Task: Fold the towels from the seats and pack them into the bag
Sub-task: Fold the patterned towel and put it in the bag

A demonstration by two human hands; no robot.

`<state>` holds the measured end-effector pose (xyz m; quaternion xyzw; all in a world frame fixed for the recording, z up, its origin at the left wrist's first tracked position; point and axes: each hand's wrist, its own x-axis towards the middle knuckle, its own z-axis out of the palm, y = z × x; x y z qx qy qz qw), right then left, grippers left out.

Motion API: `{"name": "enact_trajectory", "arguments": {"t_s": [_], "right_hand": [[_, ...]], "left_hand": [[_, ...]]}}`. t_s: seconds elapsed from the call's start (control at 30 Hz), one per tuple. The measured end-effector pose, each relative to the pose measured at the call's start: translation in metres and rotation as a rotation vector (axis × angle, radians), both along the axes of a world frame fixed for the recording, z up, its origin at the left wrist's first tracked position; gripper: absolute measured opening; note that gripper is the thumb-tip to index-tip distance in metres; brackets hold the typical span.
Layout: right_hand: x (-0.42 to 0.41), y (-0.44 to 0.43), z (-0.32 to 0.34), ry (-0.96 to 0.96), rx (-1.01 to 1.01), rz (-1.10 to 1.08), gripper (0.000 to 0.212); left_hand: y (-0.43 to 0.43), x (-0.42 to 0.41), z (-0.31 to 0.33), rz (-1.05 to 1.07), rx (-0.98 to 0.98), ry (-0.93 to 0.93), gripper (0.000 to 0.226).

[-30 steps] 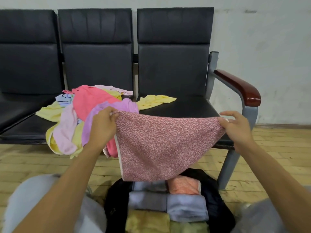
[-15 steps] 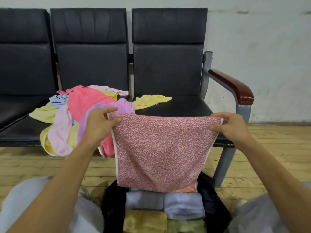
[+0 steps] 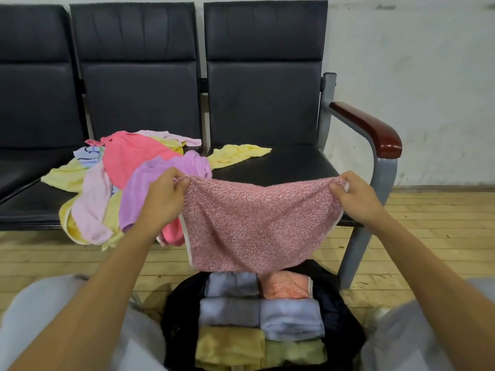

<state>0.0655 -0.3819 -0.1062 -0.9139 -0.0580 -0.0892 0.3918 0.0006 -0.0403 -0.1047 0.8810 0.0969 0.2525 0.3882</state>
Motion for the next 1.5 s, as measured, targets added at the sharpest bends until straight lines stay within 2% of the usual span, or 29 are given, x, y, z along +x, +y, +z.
{"name": "enact_trajectory", "arguments": {"t_s": [0.07, 0.13, 0.2, 0.23, 0.3, 0.37, 0.5, 0.73, 0.93, 1.07, 1.13, 1.2, 1.3, 1.5], "right_hand": [[0.002, 0.000, 0.001, 0.032, 0.060, 0.015, 0.013], [0.003, -0.002, 0.004, 0.082, 0.211, 0.031, 0.015], [0.005, -0.004, 0.005, 0.053, 0.259, -0.002, 0.020], [0.006, -0.006, 0.004, -0.005, 0.224, -0.042, 0.023], [0.006, -0.007, 0.003, -0.142, 0.120, -0.114, 0.025], [0.006, -0.006, 0.001, -0.242, 0.068, -0.155, 0.024], [0.004, -0.004, 0.001, -0.304, 0.019, -0.179, 0.025], [0.002, -0.004, 0.000, -0.320, 0.007, -0.195, 0.025], [0.004, -0.004, 0.003, -0.387, 0.084, -0.203, 0.024], [0.004, 0.001, -0.012, -0.274, 0.027, -0.140, 0.019], [-0.001, 0.008, -0.010, -0.390, 0.086, -0.134, 0.018], [0.002, 0.008, -0.006, -0.446, 0.058, -0.105, 0.017], [0.009, 0.001, -0.015, -0.314, -0.071, -0.128, 0.019], [0.005, 0.003, -0.009, -0.365, 0.034, -0.158, 0.023]], "left_hand": [[0.002, 0.003, 0.000, -0.063, -0.123, 0.028, 0.012], [0.005, 0.004, 0.003, -0.126, -0.307, 0.019, 0.014], [0.005, 0.003, 0.006, -0.134, -0.396, -0.008, 0.015], [0.005, 0.003, 0.006, -0.094, -0.322, -0.033, 0.014], [0.002, 0.000, 0.007, 0.047, -0.050, -0.098, 0.009], [-0.001, -0.003, 0.005, 0.108, 0.075, -0.173, 0.013], [-0.002, -0.003, 0.004, 0.150, 0.110, -0.236, 0.020], [0.002, -0.001, 0.004, 0.120, 0.100, -0.277, 0.019], [0.002, -0.002, 0.010, 0.131, 0.080, -0.331, 0.019], [-0.005, -0.001, 0.002, 0.113, 0.049, -0.280, 0.017], [-0.010, -0.001, 0.002, 0.154, 0.020, -0.335, 0.019], [-0.006, 0.002, 0.004, 0.127, 0.035, -0.306, 0.020], [0.004, 0.006, -0.002, 0.105, 0.065, -0.227, 0.020], [0.006, 0.003, 0.000, 0.142, 0.063, -0.284, 0.020]]}}
